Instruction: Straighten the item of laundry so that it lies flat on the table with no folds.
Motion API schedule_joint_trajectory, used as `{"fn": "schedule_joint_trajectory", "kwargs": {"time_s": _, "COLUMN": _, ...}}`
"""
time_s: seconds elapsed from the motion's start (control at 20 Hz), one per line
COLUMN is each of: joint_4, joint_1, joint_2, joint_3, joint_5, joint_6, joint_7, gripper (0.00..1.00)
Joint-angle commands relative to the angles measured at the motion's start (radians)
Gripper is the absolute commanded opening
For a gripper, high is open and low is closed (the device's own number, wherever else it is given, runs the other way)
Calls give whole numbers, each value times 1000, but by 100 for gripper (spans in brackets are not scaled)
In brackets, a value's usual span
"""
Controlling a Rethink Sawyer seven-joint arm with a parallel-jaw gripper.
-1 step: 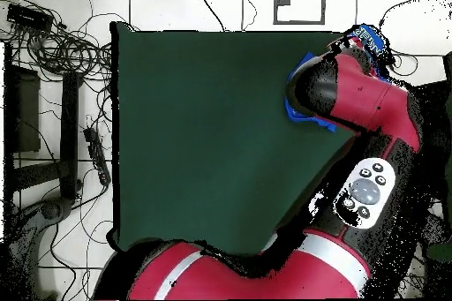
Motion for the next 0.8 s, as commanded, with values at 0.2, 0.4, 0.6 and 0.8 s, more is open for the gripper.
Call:
{"fn": "schedule_joint_trajectory", "kwargs": {"time_s": 0.2, "joint_4": 20, "joint_1": 84, "joint_2": 113, "joint_3": -71, "joint_5": 115, "joint_6": 178, "joint_7": 282, "gripper": 100}}
{"fn": "schedule_joint_trajectory", "kwargs": {"time_s": 0.4, "joint_4": 35, "joint_1": 157, "joint_2": 91, "joint_3": -191, "joint_5": 131, "joint_6": 297, "joint_7": 308, "gripper": 100}}
{"fn": "schedule_joint_trajectory", "kwargs": {"time_s": 0.6, "joint_4": 49, "joint_1": 206, "joint_2": 62, "joint_3": -242, "joint_5": 143, "joint_6": 353, "joint_7": 323, "gripper": 100}}
{"fn": "schedule_joint_trajectory", "kwargs": {"time_s": 0.8, "joint_4": 73, "joint_1": 258, "joint_2": 77, "joint_3": -273, "joint_5": 173, "joint_6": 377, "joint_7": 392, "gripper": 100}}
